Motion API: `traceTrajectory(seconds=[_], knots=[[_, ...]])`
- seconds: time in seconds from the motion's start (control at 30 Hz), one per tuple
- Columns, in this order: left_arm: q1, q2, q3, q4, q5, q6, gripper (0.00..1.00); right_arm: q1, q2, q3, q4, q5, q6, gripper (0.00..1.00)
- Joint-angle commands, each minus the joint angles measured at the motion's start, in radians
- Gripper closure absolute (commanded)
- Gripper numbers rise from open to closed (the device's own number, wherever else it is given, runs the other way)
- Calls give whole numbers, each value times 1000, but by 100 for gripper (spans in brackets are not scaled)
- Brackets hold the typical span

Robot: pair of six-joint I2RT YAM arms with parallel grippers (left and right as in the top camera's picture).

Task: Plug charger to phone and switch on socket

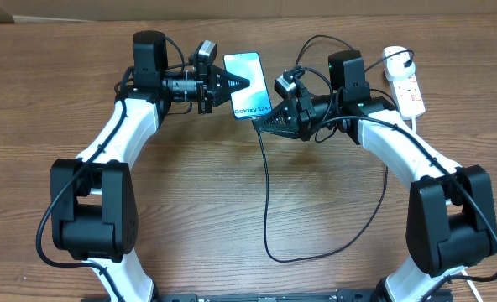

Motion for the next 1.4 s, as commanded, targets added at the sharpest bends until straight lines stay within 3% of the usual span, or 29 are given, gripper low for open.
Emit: traceTrajectory(seconds=[0.0, 1.37], knots=[[-34, -12, 13, -3, 151, 5, 96, 6, -25, 22, -13, 45, -10, 96], [-13, -12, 13, -3, 169, 13, 96, 2, -25, 22, -70, 162, -9, 96]])
